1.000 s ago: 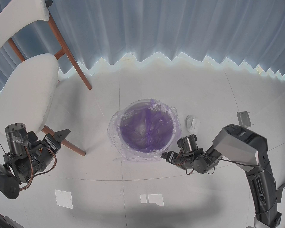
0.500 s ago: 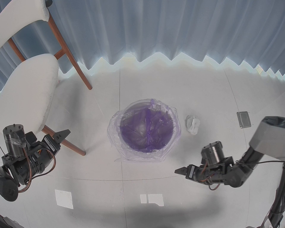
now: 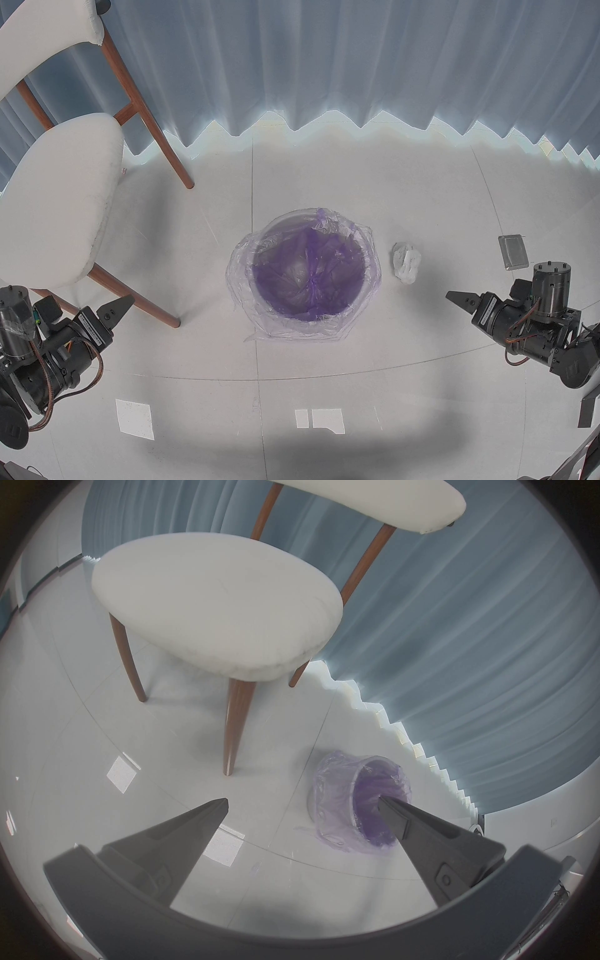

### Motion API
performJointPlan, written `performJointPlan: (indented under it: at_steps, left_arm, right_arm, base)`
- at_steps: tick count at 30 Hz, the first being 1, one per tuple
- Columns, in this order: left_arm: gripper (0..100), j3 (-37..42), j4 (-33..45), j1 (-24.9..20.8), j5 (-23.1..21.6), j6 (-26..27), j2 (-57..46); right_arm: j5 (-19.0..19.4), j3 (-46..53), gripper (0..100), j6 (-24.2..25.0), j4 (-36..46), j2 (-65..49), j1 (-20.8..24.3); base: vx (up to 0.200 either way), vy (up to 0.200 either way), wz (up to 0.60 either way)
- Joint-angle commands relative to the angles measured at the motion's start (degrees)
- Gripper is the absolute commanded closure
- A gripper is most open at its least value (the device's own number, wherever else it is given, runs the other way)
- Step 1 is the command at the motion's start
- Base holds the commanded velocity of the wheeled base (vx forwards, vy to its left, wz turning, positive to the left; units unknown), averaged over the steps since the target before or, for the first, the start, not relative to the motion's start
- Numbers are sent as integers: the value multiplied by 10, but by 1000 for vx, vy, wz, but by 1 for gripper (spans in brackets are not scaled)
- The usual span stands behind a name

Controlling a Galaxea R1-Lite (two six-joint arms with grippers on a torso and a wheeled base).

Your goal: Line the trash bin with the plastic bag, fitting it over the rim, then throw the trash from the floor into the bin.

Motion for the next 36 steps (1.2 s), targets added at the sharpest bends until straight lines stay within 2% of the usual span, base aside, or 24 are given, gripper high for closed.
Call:
performJointPlan:
  at_steps: [1,3,9,10,12,14,16,19,26,32,36]
  left_arm:
    - [0,12,-1,7,1,6,-37]
    - [0,18,-2,7,-1,8,-41]
    - [0,39,-5,6,-13,12,-77]
    - [0,37,3,18,-38,18,-78]
    - [0,33,3,30,-61,23,-78]
    - [0,31,2,28,-70,23,-78]
    - [0,24,-5,22,-87,33,-77]
    - [0,22,-6,15,-88,46,-74]
    - [0,23,-6,-14,-88,48,-71]
    - [0,4,-6,-20,-87,49,-53]
    - [0,-25,-6,-20,-85,48,-39]
  right_arm:
    - [-1,-34,0,38,32,-27,-10]
    - [-2,-45,0,72,61,-24,-3]
    - [-2,-35,0,86,64,-10,27]
    - [-2,-38,0,91,62,3,39]
    - [-2,-48,0,91,61,16,50]
    - [-2,-52,0,89,59,21,57]
    - [-3,-69,0,87,60,34,85]
    - [-3,-79,0,87,63,52,100]
    - [-11,-142,0,111,58,110,105]
    - [-35,-150,0,61,64,141,142]
    - [-71,-203,0,63,69,193,170]
  base:
    - [0,0,0]
    - [0,0,0]
    - [0,0,0]
    - [0,0,0]
    - [200,0,0]
    - [200,0,0]
    - [200,0,0]
    - [0,0,0]
    - [0,0,0]
    - [0,0,0]
    - [0,0,0]
